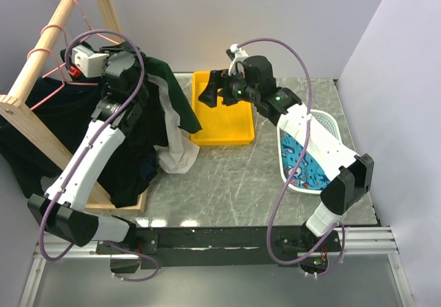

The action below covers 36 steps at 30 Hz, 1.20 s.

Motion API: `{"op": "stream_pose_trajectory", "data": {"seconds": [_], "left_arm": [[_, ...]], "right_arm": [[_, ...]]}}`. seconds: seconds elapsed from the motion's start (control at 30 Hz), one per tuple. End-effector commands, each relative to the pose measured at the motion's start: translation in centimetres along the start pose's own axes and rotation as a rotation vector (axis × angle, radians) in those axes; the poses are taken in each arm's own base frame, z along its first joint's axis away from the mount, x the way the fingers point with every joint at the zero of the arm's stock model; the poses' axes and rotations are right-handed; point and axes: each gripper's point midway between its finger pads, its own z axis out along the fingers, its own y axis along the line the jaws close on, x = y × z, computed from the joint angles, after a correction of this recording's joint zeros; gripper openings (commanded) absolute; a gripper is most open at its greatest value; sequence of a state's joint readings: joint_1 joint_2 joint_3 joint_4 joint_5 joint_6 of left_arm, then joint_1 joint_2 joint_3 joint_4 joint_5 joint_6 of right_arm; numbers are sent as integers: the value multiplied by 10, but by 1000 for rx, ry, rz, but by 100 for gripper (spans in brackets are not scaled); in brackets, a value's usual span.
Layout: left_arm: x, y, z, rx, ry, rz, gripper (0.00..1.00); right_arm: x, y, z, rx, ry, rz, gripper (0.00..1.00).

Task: Place the t-shirt on the hanger
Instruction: Place the hanger at the clothesline, then reset both arms

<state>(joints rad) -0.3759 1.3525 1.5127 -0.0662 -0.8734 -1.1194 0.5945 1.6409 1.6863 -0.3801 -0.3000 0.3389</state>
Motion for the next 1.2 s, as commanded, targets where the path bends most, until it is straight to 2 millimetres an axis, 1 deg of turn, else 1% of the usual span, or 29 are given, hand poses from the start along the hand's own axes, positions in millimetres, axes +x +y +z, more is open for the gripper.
{"op": "stream_pose_trajectory", "data": {"seconds": [0.0, 0.03, 0.07, 0.13, 0.17, 0.2, 0.23, 0.3, 0.4, 0.43, 0.47, 0.53, 0.57, 0.63, 0.67, 0.73, 0.77, 0.8, 0.83, 0.87, 0.9, 0.93, 0.97, 1.0, 1.03, 1.07, 1.1, 1.13, 1.17], "left_arm": [[-13, -13, -2, 27, -17, -23, 42], [-15, -14, -4, 33, -16, -15, 45], [-16, -15, -5, 39, -14, -9, 55], [-21, -21, -10, 63, -3, 7, 69], [-22, -22, -12, 69, 2, 12, 83], [-20, -24, -14, 81, 24, 23, 90], [-24, -27, -18, 92, 30, 46, 96], [-23, -29, -23, 101, 66, 78, 96], [-21, -30, -35, 129, 135, 141, 96], [-19, -30, -41, 155, 168, 172, 96], [-19, -30, -45, 168, 182, 188, 96], [-20, -27, -53, 188, 212, 224, 96], [-15, -30, -59, 221, 251, 241, 96], [-13, -29, -66, 246, 282, 290, 96], [-5, -30, -73, 272, 331, 311, 96], [4, -32, -80, 305, 381, 366, 96], [12, -31, -88, 316, 416, 392, 96], [18, -33, -94, 339, 443, 414, 96], [20, -34, -99, 359, 456, 446, 96], [28, -37, -109, 386, 486, 458, 96], [35, -38, -117, 412, 516, 472, 96], [42, -38, -123, 430, 541, 495, 96], [54, -41, -136, 460, 583, 505, 96], [61, -39, -143, 464, 604, 521, 96], [72, -36, -149, 477, 631, 544, 96], [85, -36, -163, 504, 673, 551, 96], [93, -34, -170, 517, 699, 561, 96], [107, -25, -177, 522, 741, 577, 96], [118, -21, -190, 543, 783, 585, 96]], "right_arm": [[-37, 21, -29, -40, -131, -56, 93], [-36, 20, -30, -39, -128, -58, 93], [-38, 23, -33, -43, -136, -61, 93], [-37, 21, -34, -36, -143, -63, 94], [-40, 22, -38, -34, -154, -66, 94], [-40, 21, -39, -27, -155, -66, 94], [-42, 19, -40, -13, -165, -65, 94], [-45, 16, -45, 12, -180, -61, 95], [-49, 13, -51, 35, -201, -48, 96], [-46, 12, -51, 40, -200, -38, 97], [-50, 13, -55, 43, -216, -34, 98], [-46, 10, -55, 53, -216, -19, 98], [-49, 11, -60, 51, -235, -19, 99], [-46, 6, -63, 72, -241, -1, 100], [-48, 6, -68, 80, -253, 2, 100], [-47, -3, -71, 116, -265, 27, 100], [-49, -1, -77, 116, -279, 31, 100], [-46, -5, -78, 126, -279, 48, 100], [-48, -9, -84, 153, -297, 57, 100], [-48, -12, -87, 170, -304, 67, 100], [-43, -19, -88, 196, -303, 91, 100], [-45, -21, -97, 213, -323, 103, 100], [-45, -32, -102, 259, -336, 120, 100], [-36, -41, -104, 285, -330, 149, 100], [-37, -42, -116, 297, -354, 161, 100], [-36, -52, -124, 335, -379, 180, 100], [-21, -63, -124, 366, -363, 202, 100], [-22, -63, -138, 371, -399, 210, 100], [-19, -68, -143, 389, -418, 221, 100]]}}
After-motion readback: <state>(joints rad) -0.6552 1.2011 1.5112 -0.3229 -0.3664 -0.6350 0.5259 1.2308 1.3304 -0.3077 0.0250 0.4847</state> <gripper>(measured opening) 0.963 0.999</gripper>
